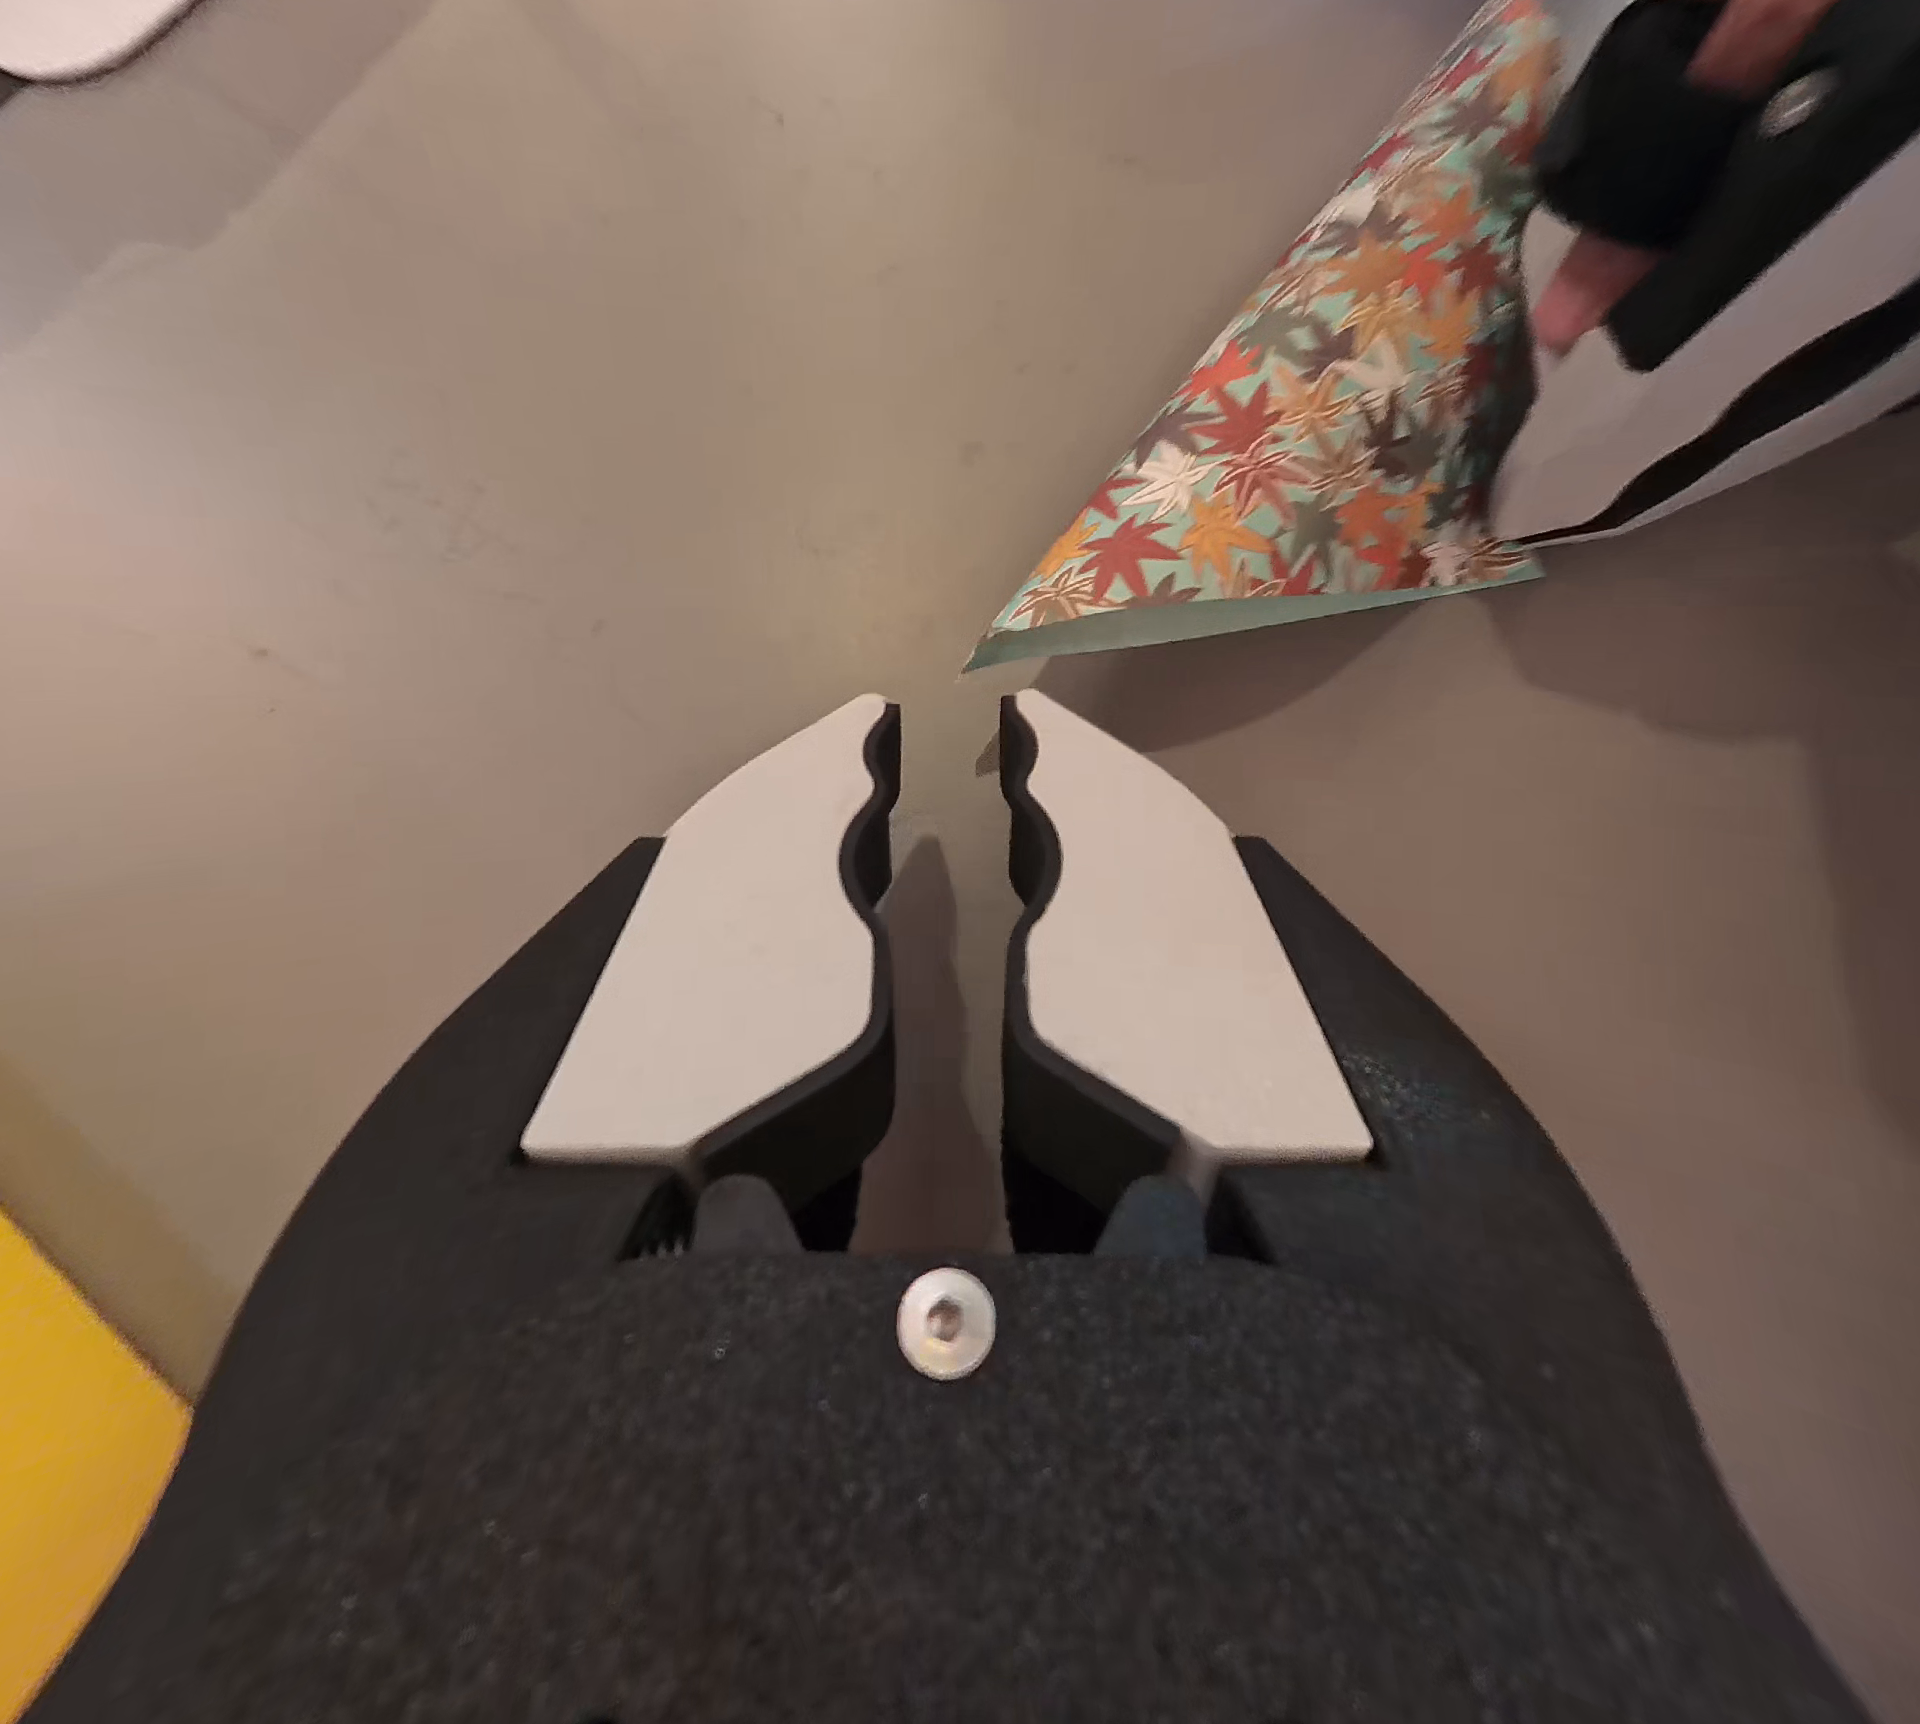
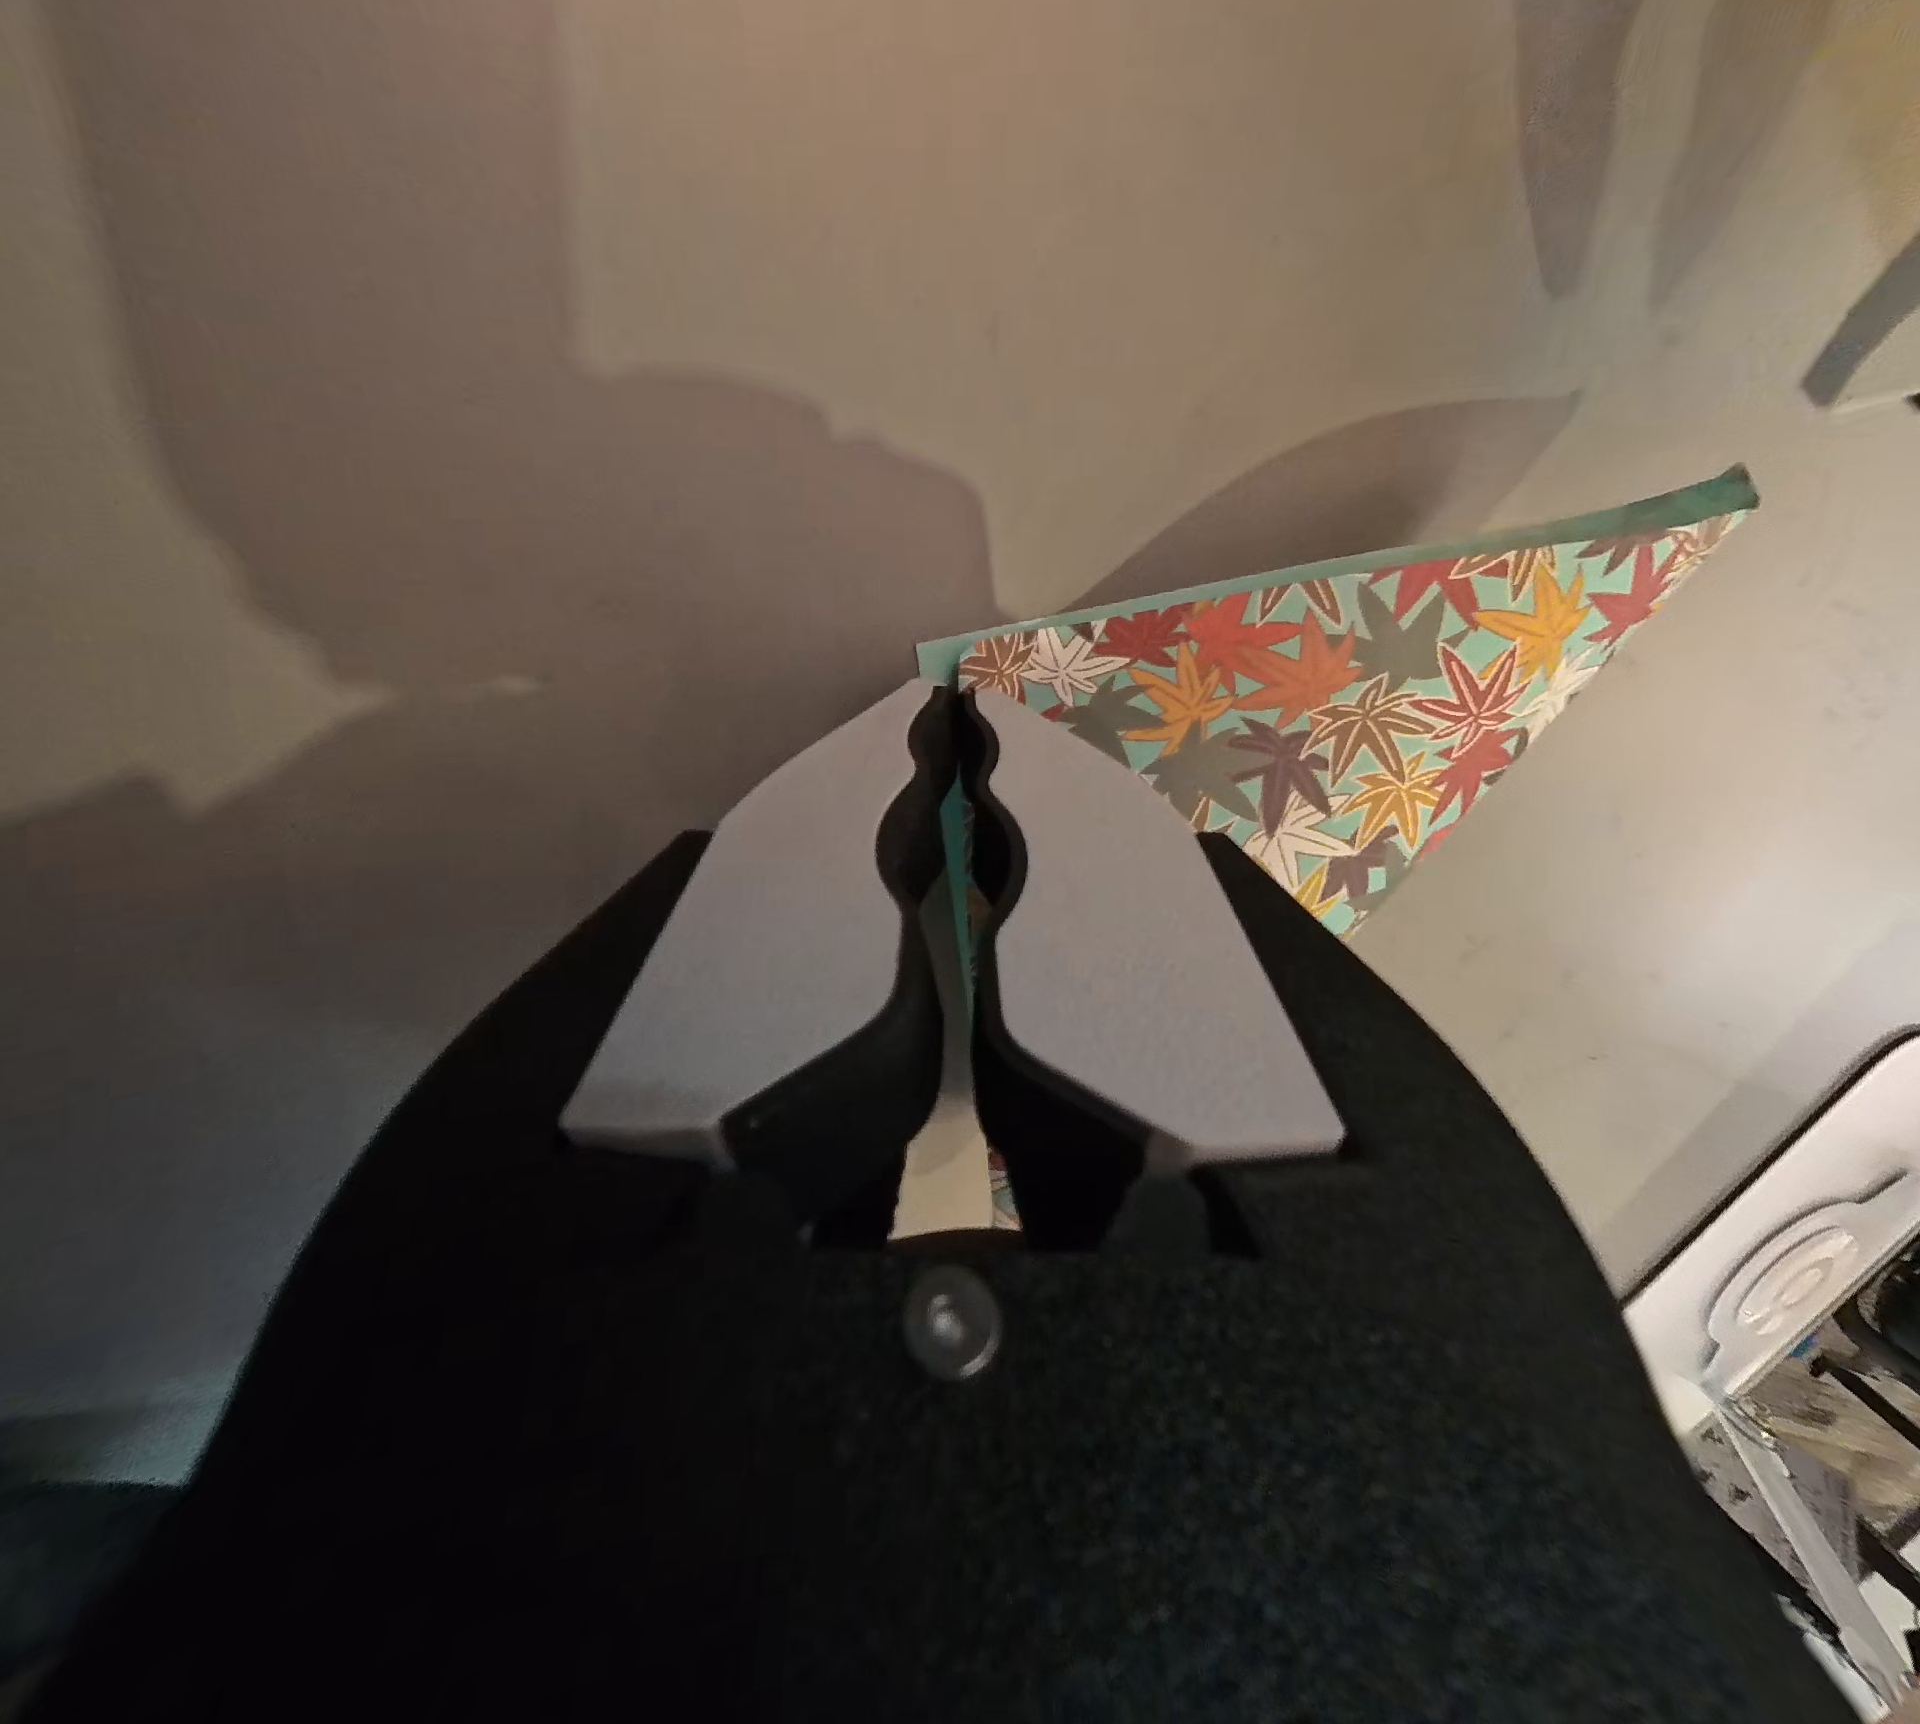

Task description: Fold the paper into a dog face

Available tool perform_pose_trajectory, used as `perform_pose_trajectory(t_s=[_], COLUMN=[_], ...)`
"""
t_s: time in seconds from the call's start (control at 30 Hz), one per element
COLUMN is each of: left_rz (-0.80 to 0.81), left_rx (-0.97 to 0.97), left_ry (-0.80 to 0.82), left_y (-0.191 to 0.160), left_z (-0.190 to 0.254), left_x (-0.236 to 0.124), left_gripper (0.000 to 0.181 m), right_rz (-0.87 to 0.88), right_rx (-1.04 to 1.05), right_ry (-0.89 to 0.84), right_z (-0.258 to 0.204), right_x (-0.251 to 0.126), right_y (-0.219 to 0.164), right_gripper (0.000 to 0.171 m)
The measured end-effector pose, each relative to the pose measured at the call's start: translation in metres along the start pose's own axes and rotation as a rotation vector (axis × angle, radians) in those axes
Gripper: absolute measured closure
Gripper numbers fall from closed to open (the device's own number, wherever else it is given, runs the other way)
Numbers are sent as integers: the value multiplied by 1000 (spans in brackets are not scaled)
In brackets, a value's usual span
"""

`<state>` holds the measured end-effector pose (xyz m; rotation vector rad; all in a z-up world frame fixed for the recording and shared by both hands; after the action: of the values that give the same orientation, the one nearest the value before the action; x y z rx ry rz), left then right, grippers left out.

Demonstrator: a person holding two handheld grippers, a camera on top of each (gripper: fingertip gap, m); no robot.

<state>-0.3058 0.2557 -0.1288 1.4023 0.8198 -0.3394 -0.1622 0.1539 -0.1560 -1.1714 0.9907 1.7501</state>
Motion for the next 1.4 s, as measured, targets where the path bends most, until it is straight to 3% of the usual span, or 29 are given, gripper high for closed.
perform_pose_trajectory(t_s=[0.2,0.33,0.6,1.4], left_rz=[130,105,1,-12], left_rx=[-18,-32,-32,19], left_ry=[-137,-219,-208,-205], left_y=[33,42,25,29], left_z=[20,29,34,42], left_x=[-12,10,41,48], left_gripper=[163,165,174,173], right_rz=[9,11,10,21], right_rx=[9,12,-5,-7], right_ry=[4,1,-20,-13], right_z=[0,0,-1,-5], right_x=[0,0,0,-5], right_y=[0,0,0,0], right_gripper=[171,171,171,171])
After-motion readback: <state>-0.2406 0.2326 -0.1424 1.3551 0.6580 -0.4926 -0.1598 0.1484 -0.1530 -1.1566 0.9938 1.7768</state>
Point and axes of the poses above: each gripper's, where its closed fingertips meet, x out along the fingers, y out of its top, z = x × y across the jaws, the point moved 6 cm from there along -x, back along the fingers, and after that the axes turned 1 degree about y, right-handed, at the moved point
